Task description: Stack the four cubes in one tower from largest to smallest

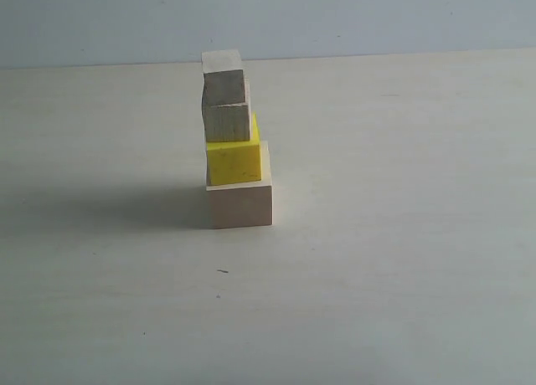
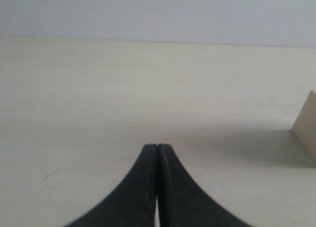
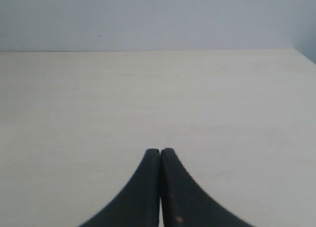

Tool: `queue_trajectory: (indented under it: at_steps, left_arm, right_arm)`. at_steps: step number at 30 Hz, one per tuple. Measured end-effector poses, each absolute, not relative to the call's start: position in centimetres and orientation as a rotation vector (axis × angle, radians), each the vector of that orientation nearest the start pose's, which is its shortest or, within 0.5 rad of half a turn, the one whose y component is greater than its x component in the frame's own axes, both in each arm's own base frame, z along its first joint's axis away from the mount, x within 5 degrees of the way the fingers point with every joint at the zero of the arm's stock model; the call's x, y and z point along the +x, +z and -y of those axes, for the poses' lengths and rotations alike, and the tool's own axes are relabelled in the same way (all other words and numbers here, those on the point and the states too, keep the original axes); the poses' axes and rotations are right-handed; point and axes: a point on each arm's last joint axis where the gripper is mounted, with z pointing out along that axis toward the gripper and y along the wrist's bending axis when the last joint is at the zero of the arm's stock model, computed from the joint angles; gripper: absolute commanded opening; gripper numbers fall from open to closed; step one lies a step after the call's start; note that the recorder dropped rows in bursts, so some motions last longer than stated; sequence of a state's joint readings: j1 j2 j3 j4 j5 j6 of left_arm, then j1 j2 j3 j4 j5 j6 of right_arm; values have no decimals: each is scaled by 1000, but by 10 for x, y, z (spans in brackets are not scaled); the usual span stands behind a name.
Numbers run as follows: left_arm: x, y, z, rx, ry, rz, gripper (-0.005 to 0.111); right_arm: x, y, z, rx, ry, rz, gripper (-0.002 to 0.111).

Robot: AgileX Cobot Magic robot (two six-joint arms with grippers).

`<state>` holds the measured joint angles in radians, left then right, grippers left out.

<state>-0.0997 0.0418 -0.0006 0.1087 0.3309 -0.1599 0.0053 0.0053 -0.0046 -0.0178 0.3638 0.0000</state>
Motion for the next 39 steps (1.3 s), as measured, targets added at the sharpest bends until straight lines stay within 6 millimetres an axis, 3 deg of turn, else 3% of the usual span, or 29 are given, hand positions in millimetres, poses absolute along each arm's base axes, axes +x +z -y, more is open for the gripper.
queue_trajectory:
  at_steps: [5, 39]
  left_arm:
    - [56, 181, 2, 15, -76, -1854, 0]
    - [56, 182, 3, 29, -85, -1843, 0]
  right_arm:
    - [53, 183, -1, -79, -7, -1837, 0]
    - [53, 183, -1, -83, -13, -1835, 0]
